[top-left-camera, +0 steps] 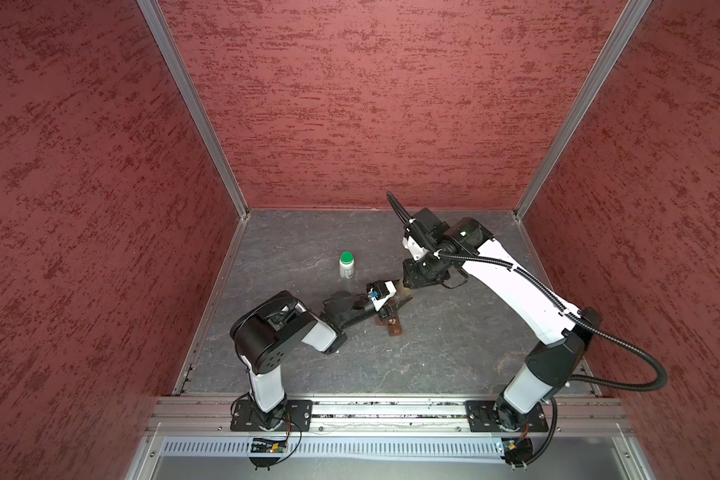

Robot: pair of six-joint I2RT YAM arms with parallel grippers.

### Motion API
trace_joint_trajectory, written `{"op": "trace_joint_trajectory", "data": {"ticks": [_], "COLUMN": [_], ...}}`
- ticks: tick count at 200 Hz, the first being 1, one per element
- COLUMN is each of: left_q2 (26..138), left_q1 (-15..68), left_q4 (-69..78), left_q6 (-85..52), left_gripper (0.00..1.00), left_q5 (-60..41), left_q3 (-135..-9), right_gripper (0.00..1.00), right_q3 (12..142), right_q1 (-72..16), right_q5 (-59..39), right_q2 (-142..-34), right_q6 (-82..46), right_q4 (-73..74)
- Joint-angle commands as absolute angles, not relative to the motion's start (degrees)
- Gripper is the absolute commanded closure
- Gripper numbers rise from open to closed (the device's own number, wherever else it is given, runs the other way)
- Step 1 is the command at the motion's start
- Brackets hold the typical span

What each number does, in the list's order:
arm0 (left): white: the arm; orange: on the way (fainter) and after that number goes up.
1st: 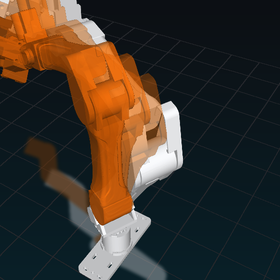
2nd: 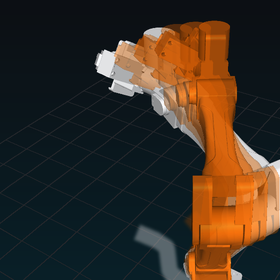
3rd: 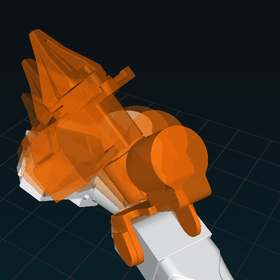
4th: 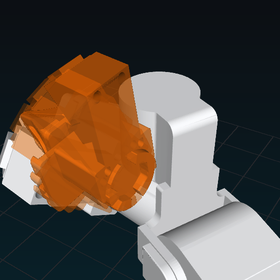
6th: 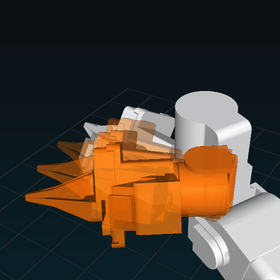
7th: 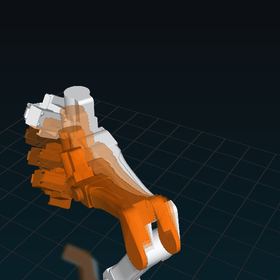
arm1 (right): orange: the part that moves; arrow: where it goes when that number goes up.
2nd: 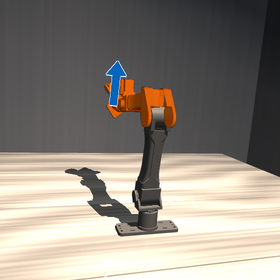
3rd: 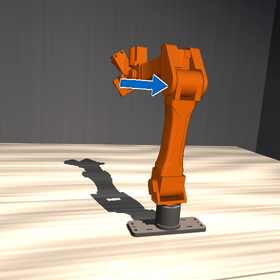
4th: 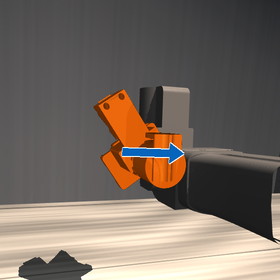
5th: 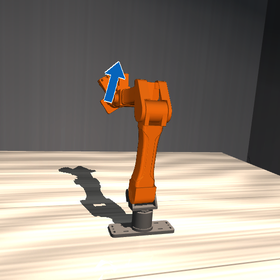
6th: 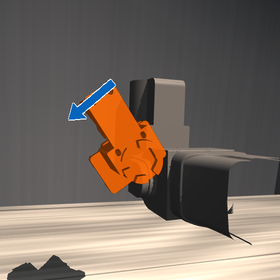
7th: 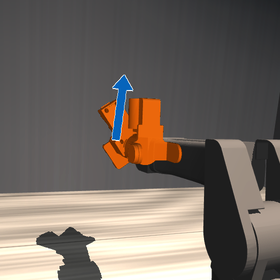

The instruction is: Sort the pills into containers

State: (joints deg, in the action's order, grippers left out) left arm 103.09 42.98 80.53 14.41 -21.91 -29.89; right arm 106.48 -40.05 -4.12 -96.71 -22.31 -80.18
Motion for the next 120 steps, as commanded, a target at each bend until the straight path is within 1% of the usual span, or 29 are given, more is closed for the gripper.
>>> {"op": "trace_joint_trajectory", "data": {"ticks": [1, 25, 52, 90, 98, 102, 106, 114, 118, 120], "left_q2": [103.53, 103.40, 102.79, 102.31, 102.21, 102.15, 102.01, 101.58, 101.19, 101.04], "left_q1": [43.25, 44.38, 44.69, 44.71, 44.81, 44.79, 44.70, 44.70, 44.70, 44.68], "left_q4": [80.86, 80.92, 80.94, 80.86, 80.86, 80.86, 80.86, 80.71, 80.53, 80.42], "left_q6": [14.09, 15.84, 17.08, 17.23, 17.14, 16.98, 16.89, 16.82, 16.82, 16.75], "left_gripper": [1.00, 1.00, 1.00, 1.00, 0.92, 0.84, 0.73, 0.46, 0.38, 0.35], "left_q5": [-20.69, -17.51, -14.95, -13.74, -13.64, -13.62, -13.73, -14.23, -14.18, -14.22], "left_q3": [-29.96, -29.57, -28.46, -27.67, -27.52, -27.36, -27.18, -26.68, -26.44, -26.25], "right_gripper": [0.67, 0.72, 0.80, 0.82, 0.83, 0.83, 0.83, 0.83, 0.83, 0.83], "right_q3": [108.11, 107.75, 107.93, 109.11, 109.39, 109.57, 109.79, 110.21, 110.44, 110.60], "right_q1": [-40.18, -40.17, -39.84, -39.48, -39.38, -39.23, -39.00, -38.54, -38.22, -38.05], "right_q5": [-0.49, -1.31, -1.58, 0.04, 0.54, 0.95, 1.26, 1.78, 1.84, 1.89], "right_q2": [-97.03, -97.21, -96.88, -98.00, -98.45, -98.61, -98.77, -99.14, -99.33, -99.45], "right_q6": [-24.39, -28.31, -32.16, -32.40, -32.05, -31.88, -31.77, -31.43, -31.24, -31.14], "right_q4": [-82.31, -81.09, -79.75, -80.63, -80.92, -81.14, -81.28, -81.55, -81.57, -81.59]}}
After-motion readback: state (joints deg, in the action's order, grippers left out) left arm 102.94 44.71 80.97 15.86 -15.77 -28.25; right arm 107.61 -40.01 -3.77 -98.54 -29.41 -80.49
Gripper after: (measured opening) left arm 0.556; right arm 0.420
